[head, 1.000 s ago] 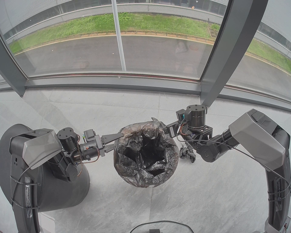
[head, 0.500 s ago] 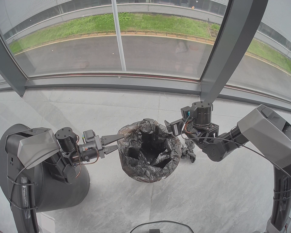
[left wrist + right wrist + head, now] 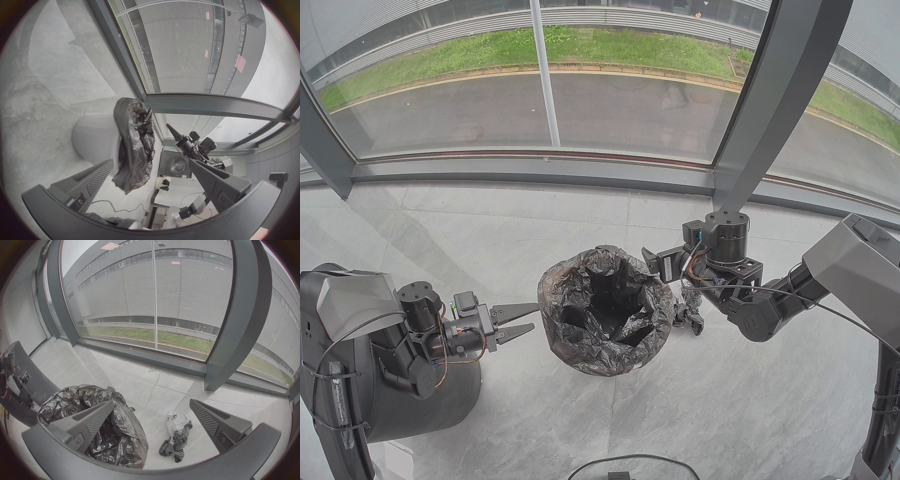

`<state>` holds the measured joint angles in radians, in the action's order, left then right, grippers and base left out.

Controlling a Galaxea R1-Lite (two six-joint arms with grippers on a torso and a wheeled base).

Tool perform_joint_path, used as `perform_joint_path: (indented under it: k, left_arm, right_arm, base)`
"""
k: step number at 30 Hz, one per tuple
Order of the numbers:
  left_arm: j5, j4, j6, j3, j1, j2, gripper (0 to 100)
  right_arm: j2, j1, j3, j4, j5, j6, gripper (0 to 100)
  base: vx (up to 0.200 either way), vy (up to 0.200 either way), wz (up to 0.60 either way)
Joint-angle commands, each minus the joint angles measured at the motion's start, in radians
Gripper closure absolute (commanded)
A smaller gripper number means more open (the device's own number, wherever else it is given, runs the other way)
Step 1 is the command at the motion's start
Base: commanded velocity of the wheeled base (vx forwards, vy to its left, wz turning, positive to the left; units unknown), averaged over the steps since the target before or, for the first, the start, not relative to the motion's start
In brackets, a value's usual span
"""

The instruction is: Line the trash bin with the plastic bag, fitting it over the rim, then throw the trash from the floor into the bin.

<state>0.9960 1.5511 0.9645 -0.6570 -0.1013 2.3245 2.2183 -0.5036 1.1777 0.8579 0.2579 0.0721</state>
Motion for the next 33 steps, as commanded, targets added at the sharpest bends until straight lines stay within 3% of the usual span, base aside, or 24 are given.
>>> perform_joint_path:
  k: [1, 6, 10, 11, 16, 18, 21, 22, 23, 25, 27, 31, 33]
  left_arm:
    - [-0.002, 0.000, -0.125, 0.134, 0.032, -0.050, 0]
    - [-0.057, -0.002, -0.354, 0.231, 0.000, -0.074, 0]
    - [-0.080, -0.011, -0.391, 0.224, -0.037, -0.146, 0]
    - [-0.099, -0.026, -0.391, 0.218, -0.067, -0.209, 0]
    - [-0.181, -0.158, -0.395, 0.181, -0.150, -0.338, 0]
    - [-0.263, -0.289, -0.403, 0.126, -0.199, -0.393, 0]
    - [-0.603, -0.612, -0.515, -0.041, -0.301, -0.433, 0]
    - [-0.640, -0.641, -0.530, -0.056, -0.308, -0.432, 0]
    - [-0.864, -0.772, -0.618, -0.124, -0.360, -0.424, 0]
    - [-1.083, -0.830, -0.658, -0.167, -0.429, -0.407, 0]
    - [-1.160, -0.827, -0.659, -0.179, -0.485, -0.398, 0]
    - [-1.182, -0.847, -0.721, -0.200, -0.529, -0.392, 0]
    - [-1.231, -0.870, -0.773, -0.213, -0.531, -0.367, 0]
  right_arm:
    - [-0.043, -0.001, -0.072, 0.056, 0.000, -0.005, 0]
    - [-0.062, 0.000, -0.104, 0.099, 0.003, -0.052, 0]
    - [-0.094, 0.002, -0.110, 0.102, 0.003, -0.120, 0]
    - [-0.124, 0.000, -0.116, 0.095, 0.015, -0.176, 0]
    - [-0.169, -0.001, -0.133, 0.095, 0.047, -0.242, 0]
    - [-0.178, 0.000, -0.139, 0.095, 0.049, -0.270, 0]
    - [-0.180, 0.000, -0.150, 0.093, 0.049, -0.333, 0]
    - [-0.178, 0.002, -0.151, 0.092, 0.049, -0.333, 0]
    - [-0.178, 0.002, -0.150, 0.092, 0.049, -0.333, 0]
    - [-0.189, 0.002, -0.150, 0.090, 0.049, -0.333, 0]
    - [-0.195, 0.004, -0.150, 0.090, 0.049, -0.331, 0]
    - [-0.190, 0.011, -0.147, 0.090, 0.047, -0.333, 0]
    - [-0.189, 0.014, -0.145, 0.090, 0.047, -0.333, 0]
  base:
    - [0.000, 0.000, 0.00]
    - [0.000, 0.000, 0.00]
    - [0.000, 0.000, 0.00]
    - [0.000, 0.000, 0.00]
    - [0.000, 0.000, 0.00]
    - [0.000, 0.000, 0.00]
    - [0.000, 0.000, 0.00]
    - [0.000, 0.000, 0.00]
    - [0.000, 0.000, 0.00]
    - [0.000, 0.000, 0.00]
    - [0.000, 0.000, 0.00]
    - [0.000, 0.000, 0.00]
    - [0.000, 0.000, 0.00]
